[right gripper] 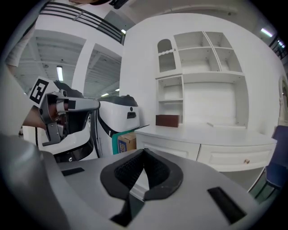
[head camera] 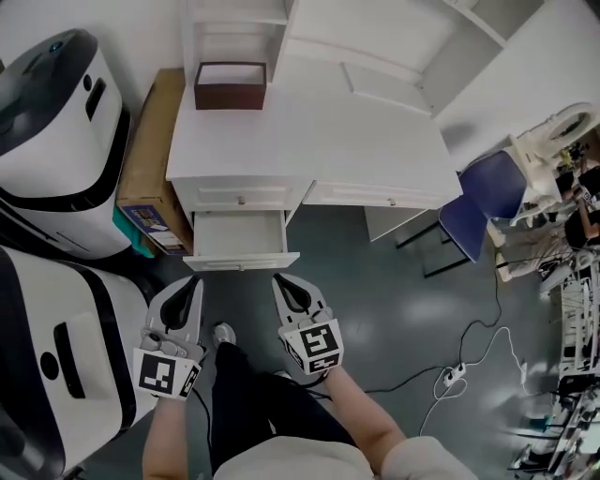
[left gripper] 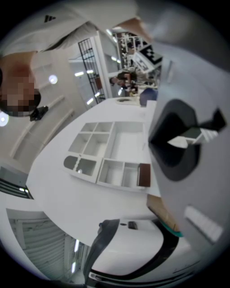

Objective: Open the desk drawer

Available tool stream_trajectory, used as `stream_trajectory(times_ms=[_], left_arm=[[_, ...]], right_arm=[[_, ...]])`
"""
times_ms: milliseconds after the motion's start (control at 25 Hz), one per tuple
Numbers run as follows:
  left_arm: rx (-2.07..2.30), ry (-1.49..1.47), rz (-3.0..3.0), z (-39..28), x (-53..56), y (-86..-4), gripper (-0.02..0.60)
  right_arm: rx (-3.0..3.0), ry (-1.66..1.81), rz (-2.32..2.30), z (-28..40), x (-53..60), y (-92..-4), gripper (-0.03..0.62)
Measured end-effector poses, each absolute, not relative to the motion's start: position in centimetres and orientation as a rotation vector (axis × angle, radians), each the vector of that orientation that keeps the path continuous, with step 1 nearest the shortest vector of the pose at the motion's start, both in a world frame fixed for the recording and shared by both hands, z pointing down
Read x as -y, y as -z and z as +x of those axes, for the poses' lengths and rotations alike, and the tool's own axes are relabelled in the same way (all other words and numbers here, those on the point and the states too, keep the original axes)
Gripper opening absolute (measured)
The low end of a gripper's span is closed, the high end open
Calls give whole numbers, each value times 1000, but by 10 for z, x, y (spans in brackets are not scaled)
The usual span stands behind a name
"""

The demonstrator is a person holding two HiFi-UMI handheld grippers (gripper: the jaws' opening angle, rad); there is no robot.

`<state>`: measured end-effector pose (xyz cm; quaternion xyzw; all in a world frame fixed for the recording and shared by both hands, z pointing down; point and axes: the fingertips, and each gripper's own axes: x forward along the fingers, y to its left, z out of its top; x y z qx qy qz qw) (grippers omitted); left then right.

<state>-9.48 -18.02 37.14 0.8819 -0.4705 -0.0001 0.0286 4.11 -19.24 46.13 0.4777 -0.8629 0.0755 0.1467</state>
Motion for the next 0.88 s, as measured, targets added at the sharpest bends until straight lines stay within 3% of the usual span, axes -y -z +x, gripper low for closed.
stream_trajectory(times_ms=[880], left_arm=[[1447, 113, 2788, -77, 167, -269, 6]], right_arm=[[2502, 13, 1578, 95, 167, -297, 2]])
